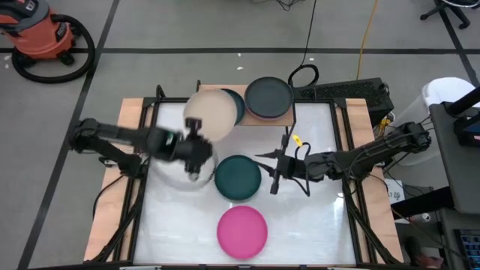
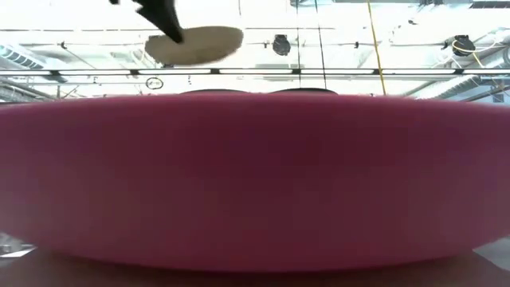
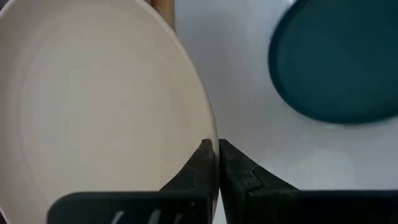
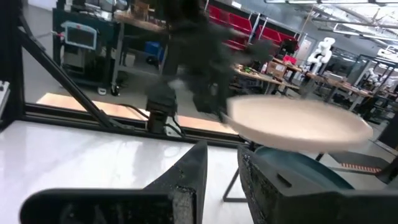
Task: Place and stack plates onto a shelf
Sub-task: Stack the light brown plate on the dark blue plate, then stack the dark green plate on the light brown plate
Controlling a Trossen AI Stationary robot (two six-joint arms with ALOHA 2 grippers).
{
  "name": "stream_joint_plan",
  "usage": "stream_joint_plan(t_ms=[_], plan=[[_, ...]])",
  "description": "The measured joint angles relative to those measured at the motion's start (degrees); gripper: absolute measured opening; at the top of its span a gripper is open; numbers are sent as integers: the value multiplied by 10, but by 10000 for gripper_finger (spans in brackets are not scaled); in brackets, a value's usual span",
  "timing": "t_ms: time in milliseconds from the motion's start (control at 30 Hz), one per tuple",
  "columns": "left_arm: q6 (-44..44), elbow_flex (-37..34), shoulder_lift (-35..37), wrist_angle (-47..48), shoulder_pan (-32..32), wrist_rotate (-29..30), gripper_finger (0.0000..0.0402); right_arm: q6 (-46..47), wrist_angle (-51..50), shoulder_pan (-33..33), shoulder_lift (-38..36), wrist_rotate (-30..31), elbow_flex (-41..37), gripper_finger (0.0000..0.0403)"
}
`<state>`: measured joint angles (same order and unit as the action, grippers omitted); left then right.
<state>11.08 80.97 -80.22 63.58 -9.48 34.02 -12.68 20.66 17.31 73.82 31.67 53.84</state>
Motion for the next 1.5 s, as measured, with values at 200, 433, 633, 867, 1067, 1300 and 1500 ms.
stream_joint_plan(t_ms=[200,433,633,867,1067,1300,1500], plan=[[81,0,0,-84,164,-154,8,-4,4,9,0,0,0,75],[88,0,-1,-89,229,-278,48,-19,1,9,0,0,0,75],[83,-10,-19,-129,229,-234,137,-17,1,9,0,0,0,75],[75,-11,-45,-156,228,-199,217,-1,-7,16,0,-2,0,75],[40,-11,6,-164,222,-192,228,11,-114,35,8,-2,1,75],[-21,-27,143,-237,184,-221,216,89,-258,42,51,-72,1,75],[-40,-179,279,-405,125,-261,196,69,-289,44,115,-154,0,75]])
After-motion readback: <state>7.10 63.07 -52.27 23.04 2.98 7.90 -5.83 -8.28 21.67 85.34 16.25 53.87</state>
